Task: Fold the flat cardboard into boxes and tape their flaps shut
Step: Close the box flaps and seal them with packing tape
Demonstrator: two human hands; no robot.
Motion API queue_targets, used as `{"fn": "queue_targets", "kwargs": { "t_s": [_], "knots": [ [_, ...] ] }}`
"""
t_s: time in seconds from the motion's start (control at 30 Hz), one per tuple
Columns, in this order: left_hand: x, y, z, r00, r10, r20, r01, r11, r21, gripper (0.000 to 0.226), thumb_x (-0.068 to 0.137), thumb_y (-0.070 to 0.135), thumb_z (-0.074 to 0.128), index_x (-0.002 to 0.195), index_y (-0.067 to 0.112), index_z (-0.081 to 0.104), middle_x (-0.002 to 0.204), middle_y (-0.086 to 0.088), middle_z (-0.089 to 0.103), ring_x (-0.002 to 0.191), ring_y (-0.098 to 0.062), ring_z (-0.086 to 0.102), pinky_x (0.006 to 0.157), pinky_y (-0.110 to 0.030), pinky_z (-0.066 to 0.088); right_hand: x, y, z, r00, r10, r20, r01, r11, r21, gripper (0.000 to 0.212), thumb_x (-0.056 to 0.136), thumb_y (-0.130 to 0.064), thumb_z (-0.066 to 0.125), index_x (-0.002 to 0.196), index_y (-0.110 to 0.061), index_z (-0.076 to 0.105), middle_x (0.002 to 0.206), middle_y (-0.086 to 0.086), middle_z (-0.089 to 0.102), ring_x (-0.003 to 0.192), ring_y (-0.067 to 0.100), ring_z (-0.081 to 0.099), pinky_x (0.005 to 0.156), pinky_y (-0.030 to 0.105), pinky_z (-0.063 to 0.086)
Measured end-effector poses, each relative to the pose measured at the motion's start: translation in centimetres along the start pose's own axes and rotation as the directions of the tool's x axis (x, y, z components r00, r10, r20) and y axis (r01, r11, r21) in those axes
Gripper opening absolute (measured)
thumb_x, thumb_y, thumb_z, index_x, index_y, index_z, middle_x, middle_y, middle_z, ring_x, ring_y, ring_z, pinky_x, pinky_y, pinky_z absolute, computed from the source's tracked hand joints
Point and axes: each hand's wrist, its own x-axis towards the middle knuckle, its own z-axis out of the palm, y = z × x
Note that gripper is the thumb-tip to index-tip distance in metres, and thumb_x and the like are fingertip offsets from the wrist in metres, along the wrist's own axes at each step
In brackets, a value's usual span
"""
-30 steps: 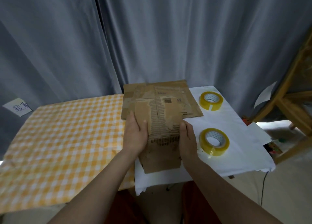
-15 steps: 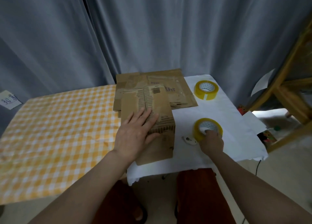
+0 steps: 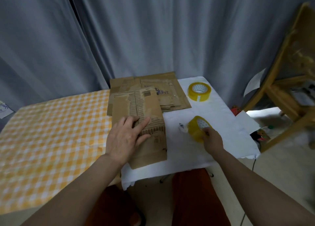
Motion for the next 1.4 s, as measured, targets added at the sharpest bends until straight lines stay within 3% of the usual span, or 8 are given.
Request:
{"fn": "queue_targets", "kwargs": {
  "t_s": [0.27, 0.43, 0.53, 0.6, 0.7, 1.1, 1.3, 1.4],
  "knots": [
    [0.8, 2.1, -2.1, 0.984, -0.104, 0.146, 0.121, 0.987, -0.109, 0.059, 0.084, 0.041, 0.068, 0.137, 0.022, 0.051, 0.123, -0.011, 0.053, 0.108, -0.027, 0.05, 0.086, -0.037, 0.045, -1.9, -4.5, -3.5, 0.983, -0.163, -0.084, 0.176, 0.965, 0.193, 0.009, 0.09, -0.005, 0.057, 0.098, -0.006, 0.053, 0.108, 0.017, 0.057, 0.101, 0.031, 0.052, 0.081, 0.034, 0.041],
    [0.0, 9.9, -2.2, 0.975, -0.08, 0.205, 0.194, 0.755, -0.626, 0.038, 0.092, 0.027, 0.058, 0.129, 0.02, 0.056, 0.121, 0.002, 0.054, 0.103, -0.007, 0.05, 0.085, -0.017, 0.038, -2.3, -5.0, -3.7, 0.986, -0.142, -0.084, 0.157, 0.962, 0.225, 0.016, 0.091, -0.006, 0.058, 0.107, -0.004, 0.056, 0.113, 0.016, 0.058, 0.104, 0.029, 0.053, 0.086, 0.035, 0.044],
    [1.5, 14.0, -0.2, 0.63, -0.245, 0.737, 0.759, -0.004, -0.651, 0.04, 0.096, 0.025, 0.057, 0.132, 0.011, 0.051, 0.117, -0.003, 0.056, 0.102, -0.017, 0.056, 0.092, -0.028, 0.047, -2.8, -4.3, -3.8, 0.986, -0.148, -0.071, 0.161, 0.958, 0.238, 0.018, 0.09, -0.006, 0.058, 0.108, -0.004, 0.057, 0.112, 0.014, 0.059, 0.102, 0.027, 0.053, 0.086, 0.034, 0.044],
    [3.9, 14.7, 0.8, 0.382, -0.14, 0.913, 0.682, -0.624, -0.381, 0.035, 0.099, 0.028, 0.052, 0.119, 0.0, 0.054, 0.103, -0.009, 0.059, 0.089, -0.023, 0.059, 0.08, -0.035, 0.053, -3.1, -3.5, -4.3, 0.979, -0.192, -0.068, 0.203, 0.95, 0.236, 0.017, 0.089, -0.005, 0.059, 0.106, -0.003, 0.057, 0.106, 0.012, 0.059, 0.098, 0.026, 0.053, 0.082, 0.032, 0.043],
    [5.6, 14.7, 3.0, 0.34, -0.03, 0.94, 0.428, -0.885, -0.183, 0.051, 0.098, 0.049, 0.042, 0.107, 0.002, 0.058, 0.095, -0.011, 0.061, 0.084, -0.023, 0.058, 0.082, -0.036, 0.05, -3.5, -1.9, -5.1, 0.972, -0.229, -0.047, 0.234, 0.95, 0.205, 0.02, 0.089, -0.005, 0.059, 0.109, -0.004, 0.058, 0.109, 0.011, 0.058, 0.102, 0.026, 0.053, 0.082, 0.031, 0.042],
    [6.5, 15.2, 11.1, 0.112, -0.323, 0.94, 0.668, -0.675, -0.312, 0.021, 0.096, 0.025, 0.055, 0.082, 0.009, 0.052, 0.071, 0.001, 0.051, 0.054, -0.007, 0.052, 0.045, -0.016, 0.044, -2.7, 2.1, -6.0, 0.957, -0.286, -0.043, 0.288, 0.956, 0.057, 0.026, 0.09, -0.004, 0.059, 0.116, -0.005, 0.058, 0.116, 0.012, 0.057, 0.11, 0.024, 0.048, 0.088, 0.022, 0.033],
    [7.0, 15.9, 11.9, 0.228, -0.358, 0.905, 0.933, -0.186, -0.309, 0.04, 0.089, 0.002, 0.057, 0.128, -0.009, 0.051, 0.12, -0.02, 0.061, 0.11, -0.032, 0.061, 0.078, -0.029, 0.051, -2.0, 2.3, -5.9, 0.968, -0.252, -0.011, 0.252, 0.965, 0.07, 0.027, 0.091, -0.005, 0.058, 0.118, -0.007, 0.058, 0.117, 0.01, 0.058, 0.111, 0.023, 0.048, 0.085, 0.02, 0.032],
    [5.3, 16.6, 9.4, 0.581, -0.424, 0.695, 0.803, 0.161, -0.573, 0.06, 0.091, 0.01, 0.053, 0.146, 0.008, 0.029, 0.146, -0.011, 0.037, 0.132, -0.024, 0.039, 0.095, -0.021, 0.037, -2.0, 1.7, -5.7, 0.975, -0.221, 0.009, 0.219, 0.972, 0.079, 0.029, 0.092, -0.008, 0.057, 0.12, -0.009, 0.057, 0.118, 0.01, 0.056, 0.112, 0.024, 0.048, 0.087, 0.022, 0.032]
  ]
}}
